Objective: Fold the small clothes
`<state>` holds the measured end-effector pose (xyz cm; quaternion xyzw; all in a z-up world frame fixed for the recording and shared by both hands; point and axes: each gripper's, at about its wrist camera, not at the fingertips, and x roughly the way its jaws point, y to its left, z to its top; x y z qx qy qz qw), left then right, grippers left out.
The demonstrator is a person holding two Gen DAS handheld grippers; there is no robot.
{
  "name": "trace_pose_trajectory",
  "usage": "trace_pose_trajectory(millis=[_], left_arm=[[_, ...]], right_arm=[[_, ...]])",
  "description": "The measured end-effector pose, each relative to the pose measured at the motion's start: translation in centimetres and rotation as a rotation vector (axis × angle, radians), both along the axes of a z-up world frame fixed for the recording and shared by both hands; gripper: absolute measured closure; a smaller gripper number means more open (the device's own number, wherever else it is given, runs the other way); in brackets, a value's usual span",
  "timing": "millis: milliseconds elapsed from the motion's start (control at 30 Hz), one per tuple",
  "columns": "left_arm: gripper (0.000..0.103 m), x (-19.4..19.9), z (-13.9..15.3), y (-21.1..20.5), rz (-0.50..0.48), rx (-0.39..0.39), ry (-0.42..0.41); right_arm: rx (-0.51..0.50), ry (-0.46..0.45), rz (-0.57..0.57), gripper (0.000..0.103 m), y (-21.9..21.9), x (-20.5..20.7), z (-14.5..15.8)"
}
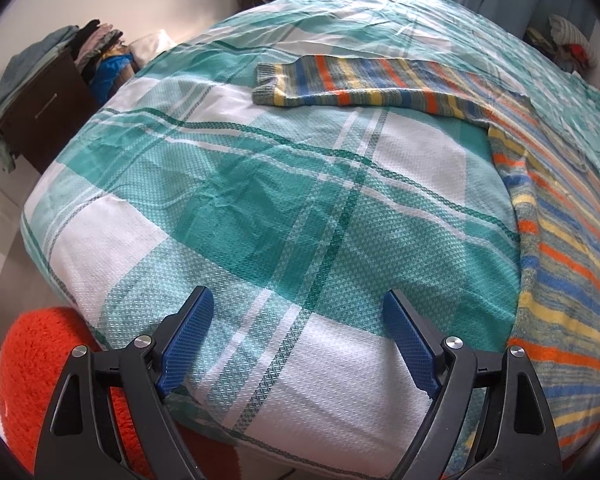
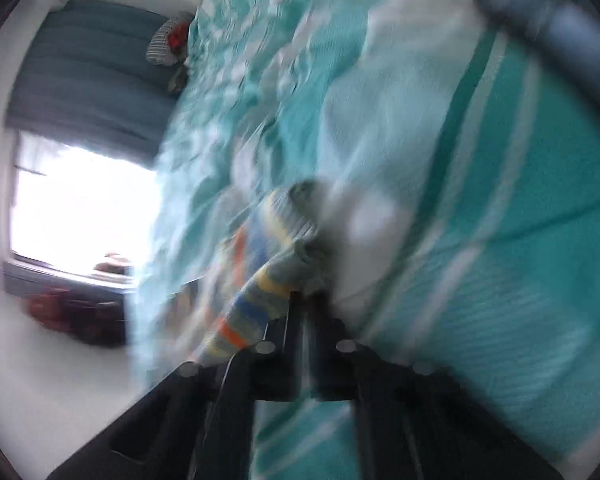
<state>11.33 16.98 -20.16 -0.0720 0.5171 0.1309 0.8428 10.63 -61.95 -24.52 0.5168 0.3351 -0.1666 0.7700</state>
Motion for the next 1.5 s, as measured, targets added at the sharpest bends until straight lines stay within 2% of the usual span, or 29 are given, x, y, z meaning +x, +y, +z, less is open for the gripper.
trace_pose_trajectory(millis=[100, 133, 300, 400, 433, 533, 567, 633, 700, 833, 900, 967, 1000, 1067, 1100, 1133, 1200, 1267, 1333, 1400, 1500], left_arm=[[0.015, -0.1, -0.1, -0.1, -0.005, 0.009, -0.004], [0.015, 0.0, -0.2, -0.2, -0.006, 0.018, -0.002], [0.015, -0.2, 0.1, -0.5, -0.017, 0.029, -0.001], [0.015, -0.4, 0.7, -0.3, -0.015, 0.014, -0.007], [0.015, -0.6, 1.1, -0.3, -0.016, 0.007, -0.010], [0.015, -0.8, 2.6, -0.7, -0.037, -0.014, -0.033], [0.015, -0.7, 3.2, -1.0, -0.050, -0.018, -0.044], [0.015, -0.6, 4.9, -2.5, -0.102, -0.028, -0.087], [0.015, -0.3, 6.3, -4.5, -0.171, -0.036, -0.127], [0.015, 0.4, 7.6, -11.4, -0.396, -0.040, -0.180], [0.015, 0.7, 7.0, -14.8, -0.498, -0.027, -0.184], [0.015, 0.9, 5.3, -17.3, -0.581, -0.016, -0.150], [0.016, 0.9, 3.8, -18.5, -0.610, 0.004, -0.107], [0.019, -0.2, 0.2, -19.9, -0.678, 0.030, 0.039], [0.018, -1.6, -0.6, -20.0, -0.701, 0.039, 0.065], [0.016, -3.1, -0.6, -19.8, -0.724, 0.059, 0.047], [0.013, -6.0, -0.4, -19.6, -0.789, 0.096, 0.054], [0.013, -8.0, 0.2, -19.3, -0.818, 0.129, 0.072], [0.013, -8.8, 1.6, -19.1, -0.803, 0.120, 0.052], [0.013, -8.2, 3.6, -19.1, -0.763, 0.073, -0.005], [0.009, -6.3, 5.2, -19.8, -0.715, 0.022, -0.054]], right_arm=[[-0.075, 0.047, 0.035, 0.102, 0.9, 0.0, 1.4], [-0.125, 0.089, 0.050, 0.102, 1.1, 0.3, 1.9], [-0.114, 0.184, 0.021, 0.103, 0.8, -0.1, 1.3], [-0.143, 0.217, 0.040, 0.102, 1.0, 0.1, 1.9], [-0.159, 0.257, 0.050, 0.102, 1.1, 0.2, 2.2], [-0.221, 0.316, 0.059, 0.097, 0.7, -0.8, 3.0], [-0.256, 0.325, 0.073, 0.092, 0.9, -1.2, 3.8], [-0.327, 0.307, 0.138, 0.085, 2.2, -1.5, 5.7], [-0.418, 0.268, 0.272, 0.085, 5.6, -1.1, 8.1], [-0.497, 0.087, 0.616, 0.085, 16.2, 0.5, 11.9], [-0.512, 0.020, 0.765, 0.085, 21.5, 1.3, 12.2], [-0.528, -0.036, 0.893, 0.085, 26.9, 1.8, 11.6], [-0.531, -0.050, 0.933, 0.085, 28.7, 1.8, 10.9], [-0.533, 0.010, 1.025, 0.082, 31.8, 1.6, 8.0], [-0.528, 0.108, 1.048, 0.082, 32.1, 1.1, 5.8], [-0.505, 0.174, 1.036, 0.082, 31.6, -0.1, 4.3], [-0.453, 0.164, 0.961, 0.082, 29.5, -2.7, 4.1], [-0.487, 0.216, 0.912, 0.082, 28.3, -5.7, 4.7], [-0.537, 0.240, 0.879, 0.080, 28.4, -7.8, 5.6], [-0.598, 0.206, 0.878, 0.080, 29.7, -9.0, 7.2], [-0.674, 0.094, 0.944, 0.079, 32.8, -8.9, 9.1]])
